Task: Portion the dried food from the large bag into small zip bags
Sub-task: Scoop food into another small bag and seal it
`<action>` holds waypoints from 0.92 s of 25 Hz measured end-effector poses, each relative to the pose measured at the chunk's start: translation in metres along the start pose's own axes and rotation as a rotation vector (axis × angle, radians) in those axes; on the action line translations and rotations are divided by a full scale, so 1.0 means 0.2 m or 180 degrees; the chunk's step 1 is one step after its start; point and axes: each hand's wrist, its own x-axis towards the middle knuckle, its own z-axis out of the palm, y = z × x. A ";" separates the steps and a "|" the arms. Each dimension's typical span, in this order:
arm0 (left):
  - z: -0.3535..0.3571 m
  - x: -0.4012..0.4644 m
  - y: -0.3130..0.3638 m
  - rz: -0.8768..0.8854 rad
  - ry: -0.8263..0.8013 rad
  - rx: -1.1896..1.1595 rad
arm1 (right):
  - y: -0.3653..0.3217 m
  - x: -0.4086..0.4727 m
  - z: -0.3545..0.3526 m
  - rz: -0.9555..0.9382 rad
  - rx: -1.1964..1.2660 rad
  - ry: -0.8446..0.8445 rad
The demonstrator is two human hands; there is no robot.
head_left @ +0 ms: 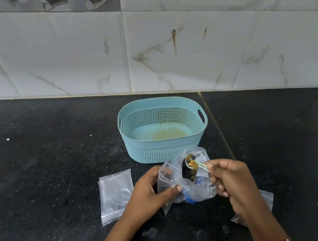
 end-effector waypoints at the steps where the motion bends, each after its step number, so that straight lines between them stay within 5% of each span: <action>1: 0.00 0.00 0.00 -0.0003 -0.0006 -0.0001 | -0.02 -0.02 0.01 -0.0139 -0.0047 -0.0028; 4: 0.00 0.00 -0.01 -0.0030 -0.0019 -0.0050 | -0.02 -0.08 0.07 -0.0886 -0.0734 0.0002; 7: 0.00 0.00 -0.01 -0.0001 0.0028 -0.0106 | 0.06 -0.13 0.19 -0.2497 -0.2411 0.0388; 9: 0.00 0.00 -0.01 0.0039 0.0106 -0.0091 | 0.12 -0.12 0.21 -0.3182 -0.2799 0.0452; 23: 0.00 0.01 -0.03 0.0027 0.0156 0.0061 | 0.11 -0.12 0.16 -0.3119 -0.1783 0.0441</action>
